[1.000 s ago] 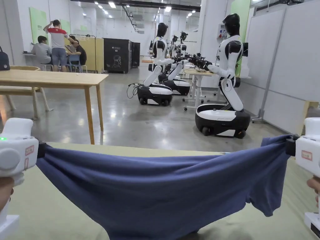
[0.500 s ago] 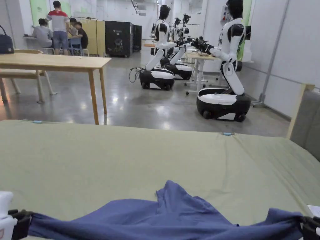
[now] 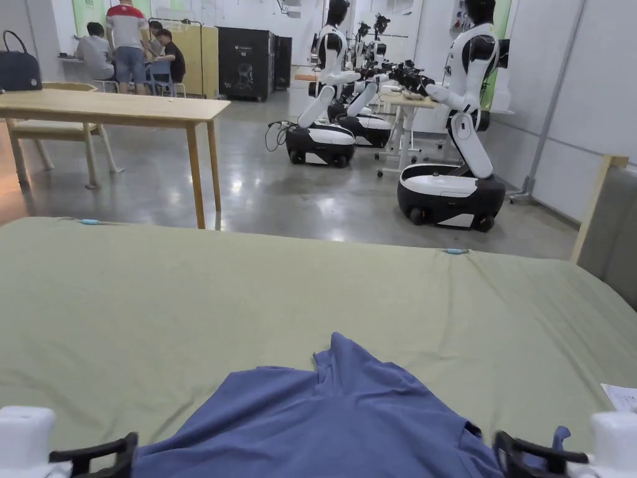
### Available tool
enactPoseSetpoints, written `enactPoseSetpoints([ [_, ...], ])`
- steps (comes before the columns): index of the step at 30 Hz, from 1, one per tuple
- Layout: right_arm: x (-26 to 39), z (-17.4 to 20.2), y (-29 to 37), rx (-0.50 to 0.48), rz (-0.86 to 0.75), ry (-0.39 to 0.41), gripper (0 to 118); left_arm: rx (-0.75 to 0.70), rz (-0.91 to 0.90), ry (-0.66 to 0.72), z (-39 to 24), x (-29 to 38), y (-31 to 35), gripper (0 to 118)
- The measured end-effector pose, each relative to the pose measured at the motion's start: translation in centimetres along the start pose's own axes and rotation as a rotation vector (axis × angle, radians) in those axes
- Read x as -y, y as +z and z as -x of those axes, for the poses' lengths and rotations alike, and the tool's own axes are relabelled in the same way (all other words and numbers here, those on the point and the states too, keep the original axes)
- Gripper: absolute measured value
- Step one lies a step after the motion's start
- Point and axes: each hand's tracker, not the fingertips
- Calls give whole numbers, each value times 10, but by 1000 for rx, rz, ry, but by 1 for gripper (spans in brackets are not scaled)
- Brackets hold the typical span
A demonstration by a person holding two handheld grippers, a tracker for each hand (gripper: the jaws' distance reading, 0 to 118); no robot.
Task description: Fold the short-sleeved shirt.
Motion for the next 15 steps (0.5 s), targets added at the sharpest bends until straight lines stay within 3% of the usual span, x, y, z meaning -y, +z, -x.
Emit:
enactPoseSetpoints([
  [3,-4,49,1,-17,-44,18,117,-3,-29,-17,-32,-4,11,118],
  [4,-3,59,1,-37,-55,17,110,-3,-22,-18,-35,-4,10,115],
  [5,-1,69,2,-44,-76,11,87,14,-1,-3,-31,3,6,105],
  [6,-1,78,-1,-28,-70,18,21,23,9,-3,-29,6,3,54],
  [7,0,84,-5,14,-66,42,1,-4,52,-17,-28,10,-3,0],
  [9,0,88,-5,-59,-77,39,1,-16,33,-97,-32,6,11,0],
  [12,-2,91,-7,-52,-77,47,1,-42,47,-66,-23,16,21,0],
  [15,0,88,-12,-72,-58,22,1,-55,116,15,27,31,4,0],
])
